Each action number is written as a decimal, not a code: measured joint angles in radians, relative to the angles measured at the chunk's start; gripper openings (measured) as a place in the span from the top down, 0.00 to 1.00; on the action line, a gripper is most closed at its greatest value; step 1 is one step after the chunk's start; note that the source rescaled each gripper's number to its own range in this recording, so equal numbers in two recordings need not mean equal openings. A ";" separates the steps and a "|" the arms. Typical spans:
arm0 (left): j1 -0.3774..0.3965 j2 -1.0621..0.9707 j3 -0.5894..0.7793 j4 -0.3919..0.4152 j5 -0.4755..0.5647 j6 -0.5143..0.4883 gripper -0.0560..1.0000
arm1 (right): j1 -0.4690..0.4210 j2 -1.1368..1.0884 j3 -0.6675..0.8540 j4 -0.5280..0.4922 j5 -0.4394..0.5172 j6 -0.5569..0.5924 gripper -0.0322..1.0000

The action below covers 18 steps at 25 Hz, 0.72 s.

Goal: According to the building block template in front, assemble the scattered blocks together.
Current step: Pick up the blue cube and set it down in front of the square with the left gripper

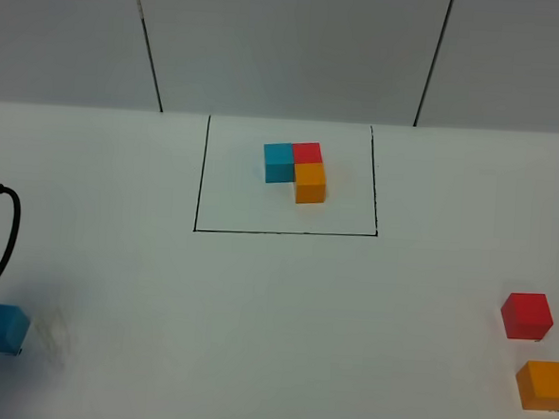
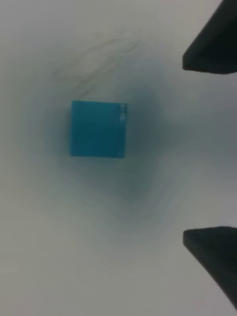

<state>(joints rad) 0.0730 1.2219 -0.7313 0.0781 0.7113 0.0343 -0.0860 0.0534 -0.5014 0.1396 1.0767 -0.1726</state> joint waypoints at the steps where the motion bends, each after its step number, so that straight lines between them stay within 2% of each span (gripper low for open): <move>1: 0.000 0.011 0.000 0.004 -0.011 -0.007 0.38 | 0.000 0.000 0.000 0.000 0.000 0.000 0.36; 11: 0.000 0.193 -0.008 0.011 -0.077 -0.025 0.38 | 0.000 0.000 0.000 0.000 0.000 0.002 0.36; 18: 0.000 0.283 -0.095 0.011 -0.083 -0.025 0.38 | 0.000 0.000 0.000 0.000 0.000 0.001 0.36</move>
<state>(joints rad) 0.0730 1.5047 -0.8259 0.0893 0.6287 0.0093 -0.0860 0.0534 -0.5014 0.1396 1.0767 -0.1715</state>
